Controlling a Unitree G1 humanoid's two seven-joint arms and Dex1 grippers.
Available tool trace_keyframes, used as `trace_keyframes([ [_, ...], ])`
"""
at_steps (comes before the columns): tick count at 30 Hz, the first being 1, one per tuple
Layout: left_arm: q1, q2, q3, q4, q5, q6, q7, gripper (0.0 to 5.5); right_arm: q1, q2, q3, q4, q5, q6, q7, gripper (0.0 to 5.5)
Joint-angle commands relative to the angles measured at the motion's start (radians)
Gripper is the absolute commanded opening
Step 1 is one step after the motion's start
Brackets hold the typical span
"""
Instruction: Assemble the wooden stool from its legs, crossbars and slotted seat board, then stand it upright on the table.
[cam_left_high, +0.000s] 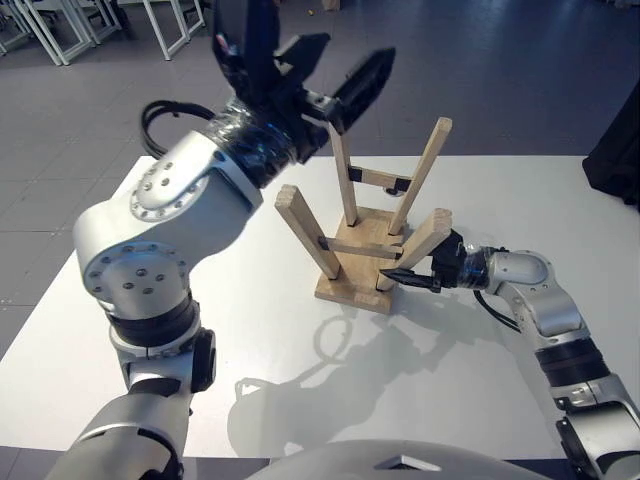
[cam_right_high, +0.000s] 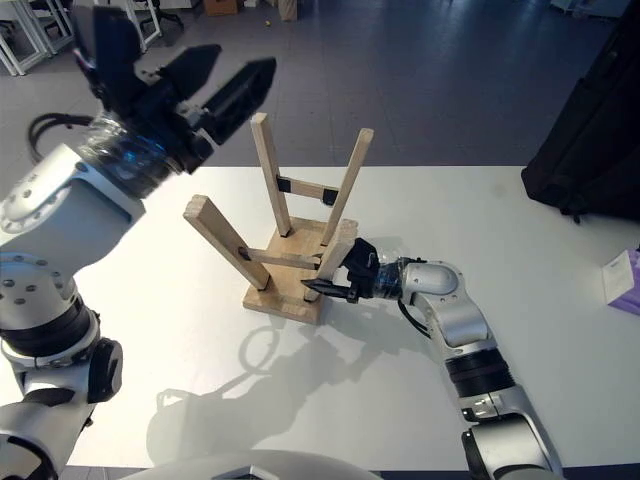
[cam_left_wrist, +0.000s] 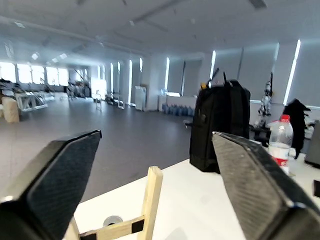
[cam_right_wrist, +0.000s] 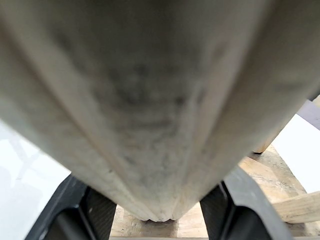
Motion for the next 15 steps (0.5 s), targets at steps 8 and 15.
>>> trace_keyframes([
  [8,0.207,-0.057,-0.387,-0.021,0.435,-0.044,-0.027,2.20,0.010,0.018,0.013,0.055,-0.046,0.079,-0.075,2.02],
  [15,0.278,-0.009,-0.518,0.002,0.790,-0.169,-0.065,1.68,0.007,0.016,0.009,0.048,-0.041,0.084,-0.072,2.02],
])
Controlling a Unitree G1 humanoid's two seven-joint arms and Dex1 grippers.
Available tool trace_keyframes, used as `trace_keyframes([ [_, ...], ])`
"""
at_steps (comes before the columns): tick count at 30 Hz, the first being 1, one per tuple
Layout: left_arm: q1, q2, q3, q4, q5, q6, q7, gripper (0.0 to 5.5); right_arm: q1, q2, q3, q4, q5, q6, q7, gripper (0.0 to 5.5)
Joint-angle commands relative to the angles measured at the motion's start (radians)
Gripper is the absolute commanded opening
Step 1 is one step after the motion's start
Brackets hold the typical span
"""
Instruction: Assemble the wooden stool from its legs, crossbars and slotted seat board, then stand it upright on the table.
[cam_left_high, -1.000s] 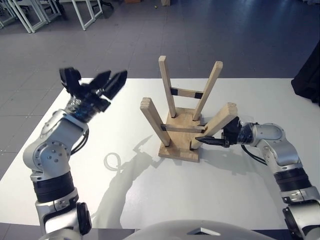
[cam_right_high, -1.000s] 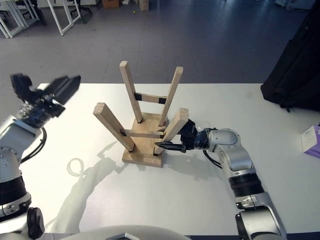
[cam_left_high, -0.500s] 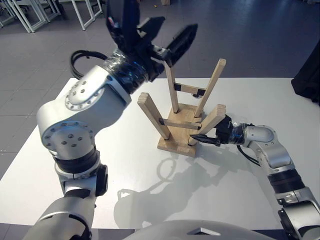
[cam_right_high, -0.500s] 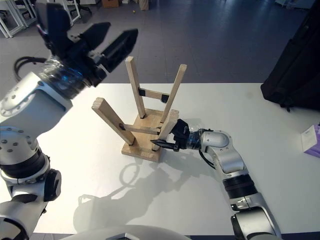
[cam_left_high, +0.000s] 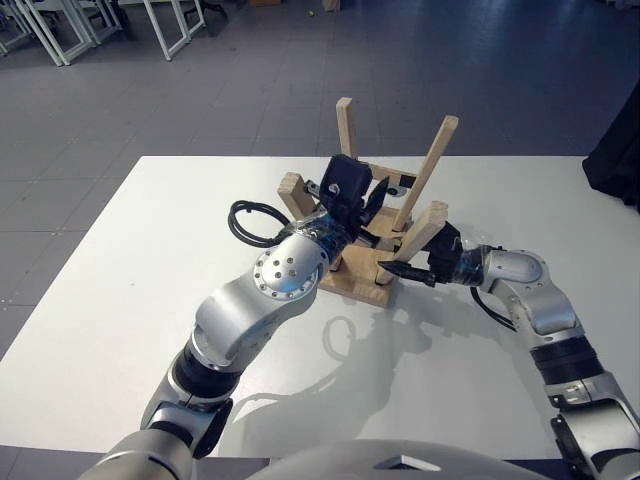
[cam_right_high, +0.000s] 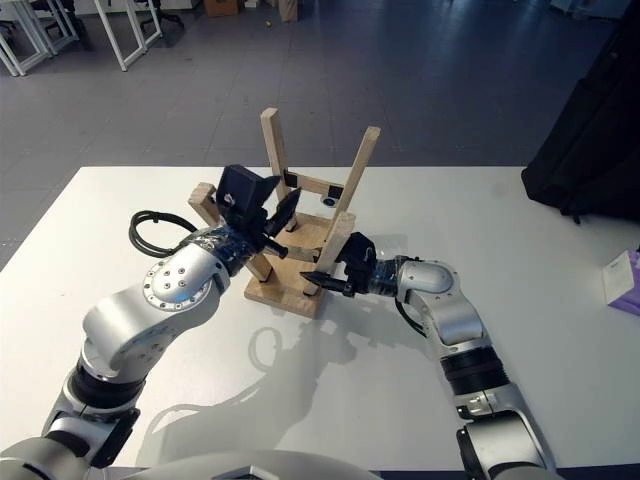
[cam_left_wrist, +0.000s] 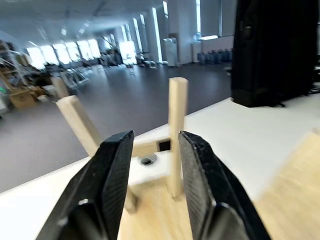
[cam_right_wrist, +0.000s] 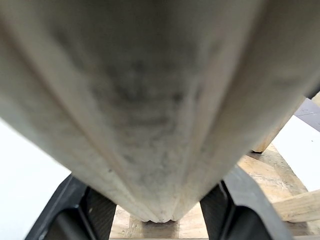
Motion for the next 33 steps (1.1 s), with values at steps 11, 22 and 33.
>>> trace_keyframes([
  [11,0.180,0.087,-0.353,0.276,0.493,-0.062,-0.200,1.68,0.090,-0.023,0.053,-0.138,-0.030,0.240,-0.072,2.02],
  [22,0.272,-0.197,0.088,0.069,0.222,-0.024,-0.287,1.68,0.172,-0.065,0.117,-0.161,-0.090,0.384,-0.206,2.02],
  [33,-0.434,-0.201,0.672,0.304,-0.080,0.004,-0.189,1.68,0.165,-0.211,0.250,-0.050,-0.126,0.458,-0.106,2.02],
])
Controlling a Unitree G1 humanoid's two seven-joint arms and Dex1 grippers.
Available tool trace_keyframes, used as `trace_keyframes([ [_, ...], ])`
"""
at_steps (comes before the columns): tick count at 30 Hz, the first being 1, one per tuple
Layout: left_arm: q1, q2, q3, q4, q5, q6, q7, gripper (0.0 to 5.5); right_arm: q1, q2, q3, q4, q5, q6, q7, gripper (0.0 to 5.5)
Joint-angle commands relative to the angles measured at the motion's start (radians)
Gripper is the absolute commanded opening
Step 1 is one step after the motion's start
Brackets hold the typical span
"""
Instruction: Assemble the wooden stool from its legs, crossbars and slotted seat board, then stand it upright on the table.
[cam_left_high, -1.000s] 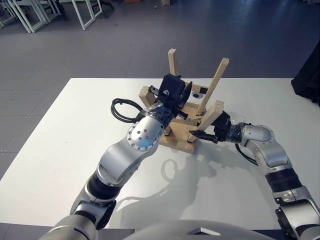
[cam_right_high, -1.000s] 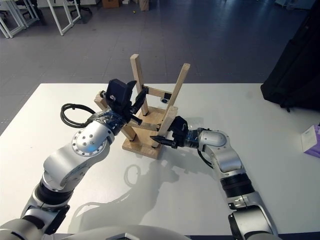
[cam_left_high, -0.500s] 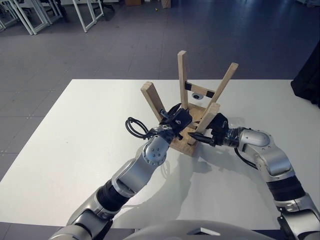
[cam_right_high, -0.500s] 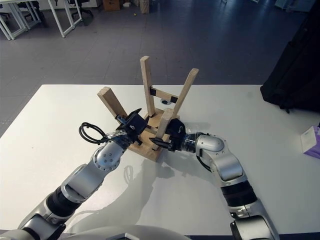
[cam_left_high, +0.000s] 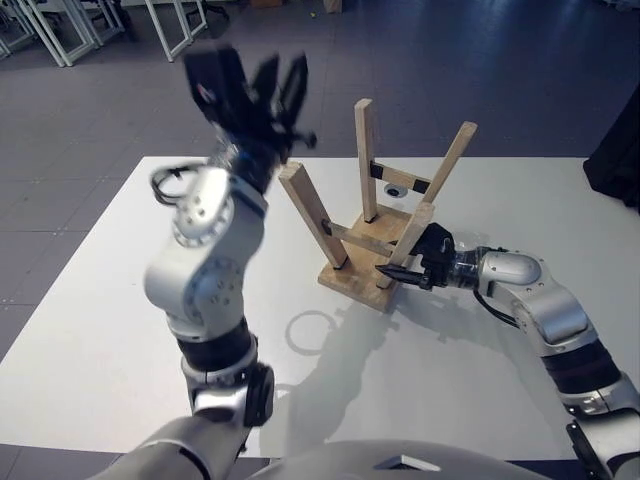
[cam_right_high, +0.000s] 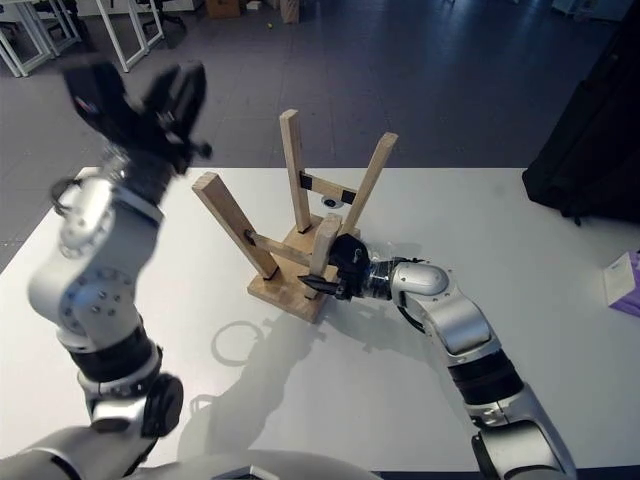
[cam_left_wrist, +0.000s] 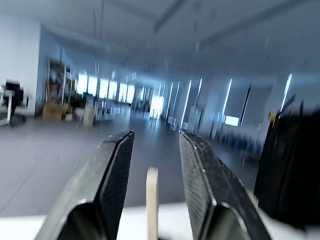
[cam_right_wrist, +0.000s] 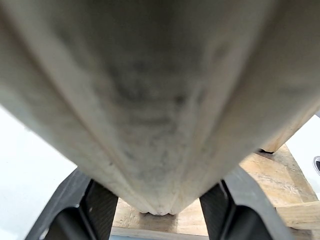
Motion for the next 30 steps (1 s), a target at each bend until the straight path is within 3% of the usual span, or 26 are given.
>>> trace_keyframes([
  [1,-0.232,0.062,0.069,0.275,-0.003,-0.061,-0.020,1.68,0.132,-0.122,0.167,0.170,-0.133,0.212,0.057,2.02],
  [5,-0.246,0.063,0.042,0.471,-0.018,-0.072,-0.102,1.68,0.128,-0.131,0.175,0.171,-0.128,0.201,0.060,2.02],
  [10,0.250,0.050,-0.137,0.346,-0.008,0.116,-0.138,1.68,0.117,-0.129,0.181,0.181,-0.125,0.179,0.057,2.02],
  [13,0.419,0.065,-0.143,0.274,-0.015,0.154,-0.137,1.68,0.133,-0.135,0.178,0.174,-0.121,0.150,0.049,2.02],
  [18,0.222,0.051,-0.012,0.268,-0.088,0.107,-0.111,1.68,0.137,-0.120,0.159,0.196,-0.121,0.062,0.053,2.02],
  [22,-0.119,0.077,0.239,0.311,-0.371,0.105,-0.021,1.68,0.113,-0.109,0.136,0.252,-0.084,-0.075,0.147,2.02],
  [25,-0.379,0.207,0.426,0.430,-0.567,0.045,0.044,1.68,0.021,-0.094,0.131,0.378,-0.118,-0.211,0.218,2.02],
  [27,-0.422,0.288,0.465,0.483,-0.574,0.032,0.054,1.68,-0.068,-0.073,0.122,0.463,-0.138,-0.298,0.257,2.02],
  [30,-0.373,0.319,0.473,0.495,-0.581,0.042,0.087,1.68,-0.201,-0.033,0.117,0.610,-0.170,-0.412,0.284,2.02],
])
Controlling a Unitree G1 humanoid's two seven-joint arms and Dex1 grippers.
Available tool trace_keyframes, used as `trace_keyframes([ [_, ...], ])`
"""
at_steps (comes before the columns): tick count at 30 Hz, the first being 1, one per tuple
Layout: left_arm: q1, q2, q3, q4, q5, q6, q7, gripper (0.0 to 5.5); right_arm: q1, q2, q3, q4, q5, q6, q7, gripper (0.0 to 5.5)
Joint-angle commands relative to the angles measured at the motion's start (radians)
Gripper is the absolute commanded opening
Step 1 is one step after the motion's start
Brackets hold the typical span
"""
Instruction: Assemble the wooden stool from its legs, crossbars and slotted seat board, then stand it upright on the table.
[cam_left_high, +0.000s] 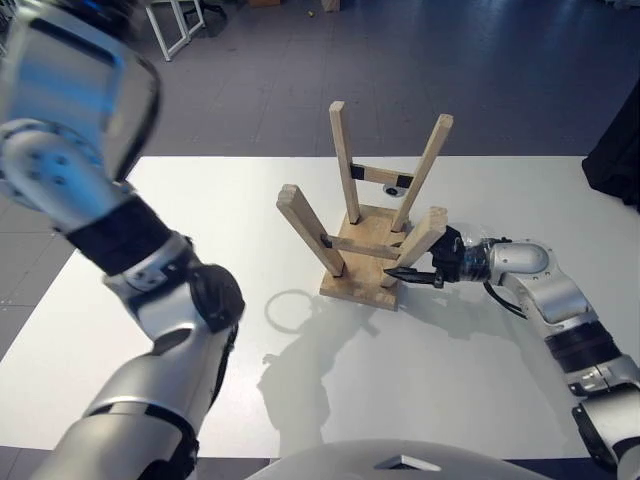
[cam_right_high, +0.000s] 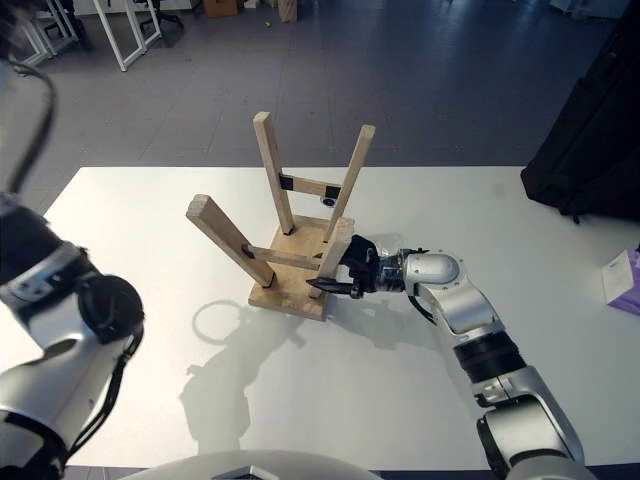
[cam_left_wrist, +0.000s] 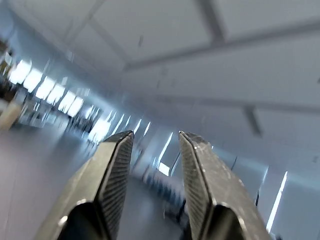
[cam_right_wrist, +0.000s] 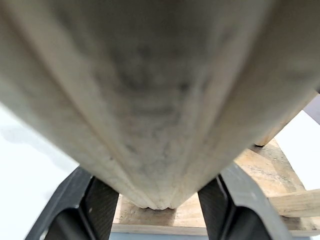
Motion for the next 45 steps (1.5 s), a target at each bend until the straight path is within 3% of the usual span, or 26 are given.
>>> trace_keyframes([
  [1,0.058,0.040,0.020,0.025,-0.027,0.013,0.070,1.68,-0.103,0.008,0.068,0.292,-0.198,-0.077,0.031,2.02],
  [4,0.113,0.033,0.003,-0.006,-0.024,0.011,0.090,1.68,-0.205,0.032,0.057,0.377,-0.195,-0.144,0.049,2.02],
  [12,0.227,0.048,-0.039,-0.053,-0.032,0.000,0.106,1.65,-0.307,0.030,0.021,0.463,-0.257,-0.250,0.149,3.68],
  [15,0.369,0.176,-0.198,-0.088,0.183,-0.019,0.028,1.65,-0.291,-0.083,0.061,0.491,-0.424,-0.274,0.104,4.29],
  [17,0.526,0.268,-0.335,-0.123,0.386,-0.094,-0.034,1.65,-0.302,-0.110,0.018,0.471,-0.481,-0.233,-0.022,4.66],
  [19,0.669,0.238,-0.384,-0.165,0.468,-0.144,-0.047,1.65,-0.302,-0.093,-0.084,0.372,-0.437,-0.115,-0.134,4.66],
  [21,0.791,0.130,-0.432,-0.200,0.499,-0.179,-0.031,1.65,-0.269,-0.018,-0.260,0.121,-0.309,0.101,-0.308,4.66],
  [25,0.960,0.003,-0.548,-0.146,0.611,-0.271,-0.029,1.65,-0.227,0.252,-0.571,-0.456,0.009,0.603,-0.721,3.87],
  [28,1.015,-0.038,-0.558,-0.107,0.637,-0.303,-0.044,1.65,-0.274,0.459,-0.655,-0.640,0.207,0.776,-0.971,3.71],
  [30,1.020,-0.055,-0.556,-0.097,0.644,-0.312,-0.051,1.65,-0.345,0.567,-0.689,-0.701,0.343,0.782,-1.102,3.71],
  [33,1.007,-0.068,-0.549,-0.087,0.657,-0.317,-0.063,1.65,-0.457,0.582,-0.739,-0.744,0.453,0.758,-1.199,3.71],
  [36,1.005,-0.082,-0.541,-0.091,0.670,-0.314,-0.073,1.65,-0.393,0.560,-0.699,-0.774,0.497,0.839,-1.240,3.71],
  [41,0.998,-0.100,-0.532,-0.098,0.682,-0.302,-0.085,1.65,0.046,0.450,-0.403,-0.754,0.368,0.947,-1.158,3.71],
  [45,0.981,-0.108,-0.535,-0.096,0.690,-0.295,-0.093,1.65,0.040,0.489,-0.394,-0.769,0.355,0.924,-1.182,3.71],
])
